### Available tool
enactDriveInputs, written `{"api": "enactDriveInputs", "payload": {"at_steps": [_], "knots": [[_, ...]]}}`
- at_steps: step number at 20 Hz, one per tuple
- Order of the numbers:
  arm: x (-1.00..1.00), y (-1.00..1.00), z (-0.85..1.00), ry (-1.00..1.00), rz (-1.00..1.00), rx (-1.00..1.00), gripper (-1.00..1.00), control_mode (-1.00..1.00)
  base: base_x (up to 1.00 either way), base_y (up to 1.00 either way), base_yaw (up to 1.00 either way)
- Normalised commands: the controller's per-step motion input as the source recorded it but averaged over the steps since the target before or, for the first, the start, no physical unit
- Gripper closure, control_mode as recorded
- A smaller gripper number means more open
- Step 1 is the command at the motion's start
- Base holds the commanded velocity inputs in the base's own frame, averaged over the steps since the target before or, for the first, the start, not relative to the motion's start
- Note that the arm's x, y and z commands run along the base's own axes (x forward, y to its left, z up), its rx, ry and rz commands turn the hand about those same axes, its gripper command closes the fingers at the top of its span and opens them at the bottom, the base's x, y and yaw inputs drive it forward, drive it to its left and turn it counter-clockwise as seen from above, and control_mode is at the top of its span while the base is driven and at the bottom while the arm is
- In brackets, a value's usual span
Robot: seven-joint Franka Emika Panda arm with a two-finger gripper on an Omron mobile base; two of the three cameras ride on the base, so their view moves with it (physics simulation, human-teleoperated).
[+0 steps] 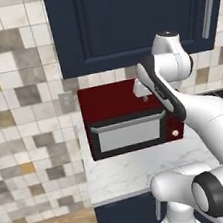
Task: Navigate to the toaster oven.
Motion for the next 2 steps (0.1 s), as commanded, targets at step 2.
{"api": "enactDriveInputs", "payload": {"at_steps": [2], "knots": [[0.00,0.00,0.00,0.00,0.00,0.00,-1.00,1.00,0.94,0.35,0.05]]}}
